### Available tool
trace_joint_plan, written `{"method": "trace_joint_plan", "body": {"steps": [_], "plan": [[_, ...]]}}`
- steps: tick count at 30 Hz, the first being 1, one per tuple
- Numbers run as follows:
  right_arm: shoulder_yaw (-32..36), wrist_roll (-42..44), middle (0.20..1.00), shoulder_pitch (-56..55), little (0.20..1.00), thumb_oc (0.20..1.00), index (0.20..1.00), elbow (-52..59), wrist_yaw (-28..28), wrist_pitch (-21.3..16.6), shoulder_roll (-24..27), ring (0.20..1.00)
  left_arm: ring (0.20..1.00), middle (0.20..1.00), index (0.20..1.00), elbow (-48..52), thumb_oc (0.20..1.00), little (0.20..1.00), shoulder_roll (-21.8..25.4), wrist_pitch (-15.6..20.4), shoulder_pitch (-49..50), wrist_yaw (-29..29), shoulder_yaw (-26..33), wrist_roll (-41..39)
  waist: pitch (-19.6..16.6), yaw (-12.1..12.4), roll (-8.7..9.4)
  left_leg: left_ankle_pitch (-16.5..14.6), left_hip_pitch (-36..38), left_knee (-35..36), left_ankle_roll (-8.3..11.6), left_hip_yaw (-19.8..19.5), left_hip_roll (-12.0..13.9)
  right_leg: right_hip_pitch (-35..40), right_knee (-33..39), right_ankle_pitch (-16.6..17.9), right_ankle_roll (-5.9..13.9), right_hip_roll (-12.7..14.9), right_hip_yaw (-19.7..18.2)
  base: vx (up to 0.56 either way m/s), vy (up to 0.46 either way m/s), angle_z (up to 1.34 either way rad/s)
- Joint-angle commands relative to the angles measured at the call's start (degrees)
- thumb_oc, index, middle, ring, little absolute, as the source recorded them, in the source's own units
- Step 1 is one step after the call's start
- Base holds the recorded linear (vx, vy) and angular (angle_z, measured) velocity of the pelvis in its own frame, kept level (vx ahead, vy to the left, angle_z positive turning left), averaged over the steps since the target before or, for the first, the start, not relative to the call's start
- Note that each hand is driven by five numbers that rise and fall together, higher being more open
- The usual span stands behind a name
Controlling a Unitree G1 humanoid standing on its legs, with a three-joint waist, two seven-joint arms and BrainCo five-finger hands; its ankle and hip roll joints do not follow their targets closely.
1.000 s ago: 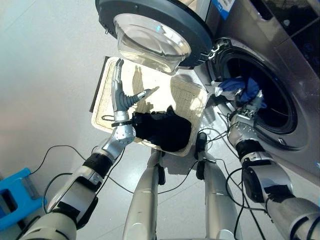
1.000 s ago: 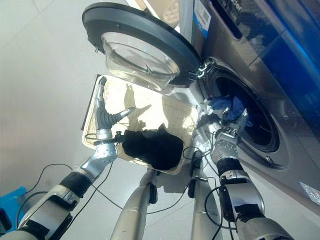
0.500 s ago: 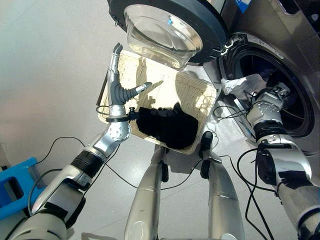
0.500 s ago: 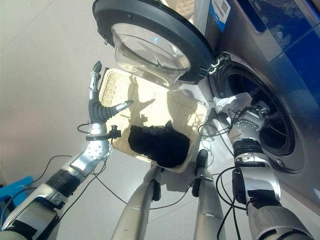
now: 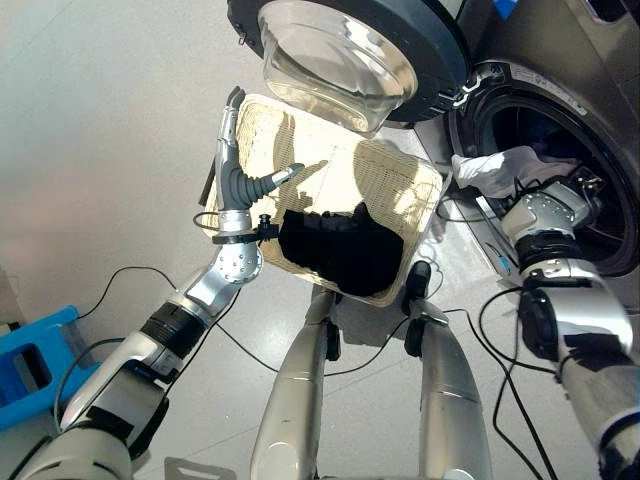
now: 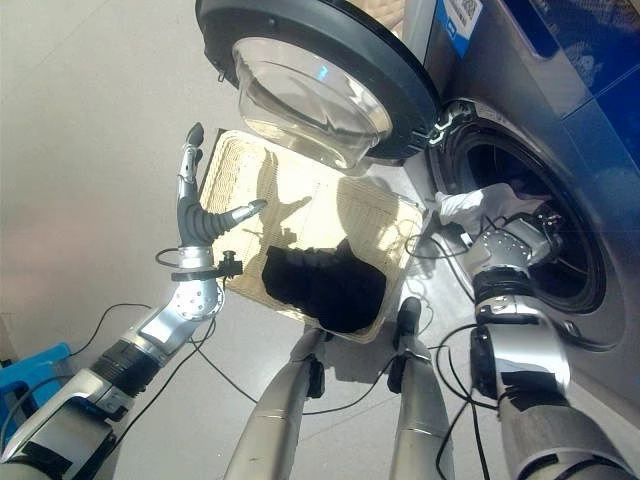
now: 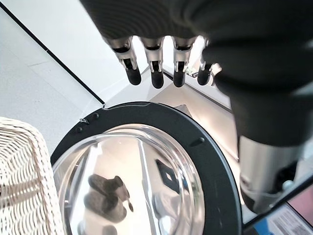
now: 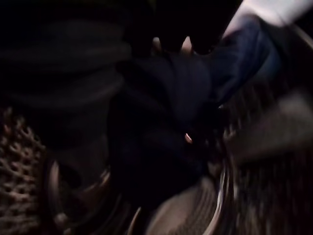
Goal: Put the clothes into the washing machine.
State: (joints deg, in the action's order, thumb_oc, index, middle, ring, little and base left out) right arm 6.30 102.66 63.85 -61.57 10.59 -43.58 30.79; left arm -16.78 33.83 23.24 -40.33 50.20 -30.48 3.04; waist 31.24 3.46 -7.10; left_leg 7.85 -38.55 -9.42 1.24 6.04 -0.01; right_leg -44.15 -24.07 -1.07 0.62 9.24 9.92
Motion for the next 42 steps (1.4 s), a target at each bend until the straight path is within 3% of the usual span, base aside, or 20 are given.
{"method": "trace_joint_plan", "body": {"steps": [1, 7, 8, 11, 12, 13, 14, 15, 16, 17, 18, 20, 25, 27, 31, 34, 38, 40, 42], "plan": [[-2.7, -11.3, 1.0, 0.9, 1.0, 1.0, 1.0, 3.4, 8.3, 1.4, 7.1, 1.0, 1.0, 1.0, 1.0, 3.0, 1.0, 1.0, -1.6, 1.0, -1.6, 2.2, 1.6, 0.1, -1.4, -2.0, -2.82, -6.5, 0.3, -4.4, 0.98, 1.6, -4.2, 0.4, -0.1, 1.6, 5.18, -1.0, 3.3, 0.01, 0.016, -0.05], [-2.9, -17.8, 1.0, 2.2, 1.0, 1.0, 1.0, 0.3, 15.8, -0.4, 6.3, 1.0, 1.0, 1.0, 1.0, 1.7, 1.0, 1.0, -2.3, 1.2, -2.5, 3.0, 0.8, -0.4, -1.4, -1.5, -3.52, -6.6, 0.7, -4.0, 0.75, 1.8, -4.4, 0.9, 0.7, 1.5, 5.09, -0.9, 3.4, 0.0, 0.011, -0.01], [-3.3, -24.4, 1.0, 3.1, 1.0, 1.0, 1.0, -0.8, 21.9, -0.8, 6.3, 1.0, 1.0, 1.0, 1.0, 1.4, 1.0, 1.0, -2.6, 1.0, -2.6, 3.0, 0.6, -0.4, -1.4, -1.4, -3.85, -6.7, 0.6, -4.1, 0.71, 1.9, -4.4, 0.8, 0.4, 1.4, 5.04, -0.8, 3.5, 0.0, 0.0, 0.0], [-3.9, -31.7, 1.0, 3.8, 1.0, 1.0, 1.0, -1.3, 30.4, -0.1, 6.3, 1.0, 1.0, 1.0, 1.0, 1.2, 1.0, 1.0, -3.2, 1.0, -2.6, 2.9, 0.5, -0.1, -1.4, -1.3, -4.03, -6.8, 0.6, -4.2, 0.66, 1.8, -4.5, 0.8, 0.4, 1.3, 5.01, -0.8, 3.4, 0.0, 0.0, 0.0], [-5.1, -40.7, 1.0, 4.7, 1.0, 1.0, 1.0, -2.9, 39.7, 3.6, 7.0, 1.0, 1.0, 1.0, 1.0, 1.3, 1.0, 1.0, -3.3, 0.8, -2.5, 3.1, 0.1, 0.0, -1.4, -1.2, -4.09, -6.9, 0.8, -4.1, 0.56, 1.9, -4.6, 1.0, 0.6, 1.3, 5.06, -0.7, 3.6, 0.0, 0.0, 0.0], [-5.2, -42.8, 1.0, 5.0, 1.0, 1.0, 1.0, -2.7, 41.3, 4.6, 7.0, 1.0, 1.0, 1.0, 1.0, 1.3, 1.0, 1.0, -3.3, 0.7, -2.5, 3.2, 0.1, 0.0, -1.4, -1.2, -4.16, -6.9, 0.8, -4.0, 0.54, 1.9, -4.6, 1.0, 0.7, 1.3, 5.06, -0.7, 3.6, 0.03, 0.03, -0.01], [-6.7, -51.8, 1.0, 5.5, 1.0, 1.0, 1.0, -3.6, 47.1, 9.5, 7.8, 1.0, 1.0, 1.0, 1.0, 1.4, 1.0, 1.0, -3.5, 0.8, -2.1, 3.5, -0.2, 0.4, -1.4, -1.0, -4.25, -7.4, 1.2, -4.3, 0.47, 1.9, -4.6, 1.3, 0.4, 0.8, 5.18, -0.6, 3.5, 0.0, 0.0, 0.0], [-7.4, -54.4, 1.0, 5.8, 1.0, 1.0, 1.0, -3.7, 48.9, 11.1, 8.0, 1.0, 1.0, 1.0, 1.0, 1.5, 1.0, 1.0, -3.6, 0.8, -2.2, 3.5, -0.2, 0.6, -1.4, -1.0, -4.29, -7.0, 0.7, -4.3, 0.37, 1.9, -4.6, 1.0, 0.5, 1.2, 5.05, -0.6, 3.6, 0.0, 0.0, 0.0], [-10.1, -65.5, 1.0, 6.8, 1.0, 1.0, 1.0, -4.0, 56.0, 17.6, 8.5, 1.0, 1.0, 1.0, 1.0, 1.4, 1.0, 1.0, -3.9, 0.9, -1.8, 3.6, -0.4, 1.0, -1.4, -0.9, -4.39, -7.6, 1.0, -4.6, 0.34, 2.0, -4.6, 1.2, 0.2, 0.7, 5.2, -0.5, 3.5, 0.0, 0.0, 0.0], [-11.1, -69.2, 1.0, 7.2, 1.0, 1.0, 1.0, -4.3, 58.2, 20.0, 8.8, 1.0, 1.0, 1.0, 1.0, 1.3, 1.0, 1.0, -3.9, 1.1, -1.8, 3.6, -0.4, 0.9, -1.4, -0.8, -4.42, -7.6, 0.9, -4.7, 0.29, 2.0, -4.7, 1.1, 0.1, 0.7, 5.23, -0.5, 3.5, 0.0, 0.0, 0.0], [-13.2, -74.8, 1.0, 8.0, 1.0, 1.0, 1.0, -4.3, 60.9, 25.4, 9.4, 1.0, 1.0, 1.0, 1.0, 1.2, 1.0, 1.0, -3.8, 1.5, -2.0, 3.6, -0.4, 1.0, -1.4, -0.8, -4.52, -7.2, 0.3, -4.7, 0.15, 2.1, -4.7, 0.5, 0.4, 1.3, 5.14, -0.6, 3.7, 0.0, 0.0, 0.0], [-14.9, -79.0, 1.0, 8.2, 1.0, 1.0, 1.0, -5.6, 63.2, 31.0, 10.1, 1.0, 1.0, 1.0, 1.0, 1.0, 1.0, 1.0, -3.9, 1.9, -1.7, 3.8, -0.3, 1.5, -1.4, -0.7, -4.68, -7.2, 0.1, -4.7, 0.09, 2.2, -4.6, 0.3, 0.4, 1.3, 5.2, -0.6, 3.6, 0.0, 0.0, 0.0], [-16.9, -88.8, 1.0, 5.8, 1.0, 1.0, 1.0, -7.5, 63.7, 37.8, 10.3, 1.0, 1.0, 1.0, 1.0, 0.1, 1.0, 1.0, -4.4, 1.8, -0.7, 4.1, -0.8, 3.3, -1.4, -0.7, -4.89, -7.8, 0.3, -4.5, -0.11, 2.0, -4.7, 0.5, 0.5, 0.8, 5.43, -0.7, 3.5, 0.0, 0.0, 0.0], [-17.1, -89.5, 1.0, 5.7, 1.0, 1.0, 1.0, -7.6, 64.0, 37.8, 10.2, 1.0, 1.0, 1.0, 1.0, -0.1, 1.0, 1.0, -4.4, 1.3, -0.8, 3.9, -0.8, 3.7, -1.4, -0.6, -4.94, -7.4, -0.1, -4.4, -0.19, 2.1, -4.6, 0.1, 0.7, 1.3, 5.3, -0.8, 3.6, 0.0, 0.0, 0.0], [-18.6, -95.5, 1.0, 1.9, 1.0, 1.0, 1.0, -6.0, 66.5, 35.9, 7.3, 1.0, 1.0, 1.0, 1.0, -2.9, 1.0, 1.0, -3.6, -5.1, -1.4, 0.1, -3.5, 7.9, -1.4, -0.9, -5.16, -7.7, 0.5, -4.1, -0.09, 2.2, -4.6, 0.8, 1.1, 0.7, 5.48, -0.8, 3.6, 0.0, 0.0, 0.0], [-18.5, -94.1, 1.0, -1.9, 1.0, 1.0, 1.0, -2.9, 63.8, 31.5, 5.1, 1.0, 1.0, 1.0, 1.0, -5.5, 1.0, 1.0, -1.9, -10.1, -2.2, -6.0, -6.9, 8.3, -1.4, -1.6, -5.25, -7.8, 0.8, -3.9, 0.19, 2.7, -4.4, 0.9, 1.5, 0.7, 5.64, -0.9, 3.2, -0.01, 0.024, 0.0], [-19.5, -96.3, 1.0, -4.7, 1.0, 1.0, 1.0, -0.2, 64.0, 31.0, 3.7, 1.0, 1.0, 1.0, 1.0, -7.5, 1.0, 1.0, -1.5, -12.7, -2.7, -10.0, -9.1, 8.2, -1.4, -2.4, -5.39, -7.5, 0.9, -3.1, 0.37, 3.3, -4.1, 0.8, 2.2, 0.9, 5.75, -1.3, 2.8, -0.01, 0.052, -0.03], [-20.5, -97.8, 1.0, -6.7, 1.0, 1.0, 1.0, 2.7, 64.9, 30.9, 3.3, 1.0, 1.0, 1.0, 1.0, -9.4, 1.0, 1.0, -0.5, -16.2, -3.6, -12.3, -12.1, 12.1, -1.4, -3.3, -5.62, -6.9, 0.5, -2.7, 0.49, 4.1, -3.9, 0.3, 3.1, 1.6, 5.73, -1.5, 2.2, -0.03, 0.058, -0.11], [-20.6, -98.1, 1.0, -7.4, 1.0, 1.0, 1.0, 3.1, 64.8, 30.7, 3.3, 1.0, 1.0, 1.0, 1.0, -9.7, 1.0, 1.0, -0.5, -17.2, -3.6, -12.9, -12.7, 13.1, -1.4, -3.4, -5.64, -7.2, 1.0, -2.6, 0.57, 4.2, -3.9, 0.6, 3.0, 1.3, 5.85, -1.5, 2.1, -0.01, 0.042, -0.08]]}}
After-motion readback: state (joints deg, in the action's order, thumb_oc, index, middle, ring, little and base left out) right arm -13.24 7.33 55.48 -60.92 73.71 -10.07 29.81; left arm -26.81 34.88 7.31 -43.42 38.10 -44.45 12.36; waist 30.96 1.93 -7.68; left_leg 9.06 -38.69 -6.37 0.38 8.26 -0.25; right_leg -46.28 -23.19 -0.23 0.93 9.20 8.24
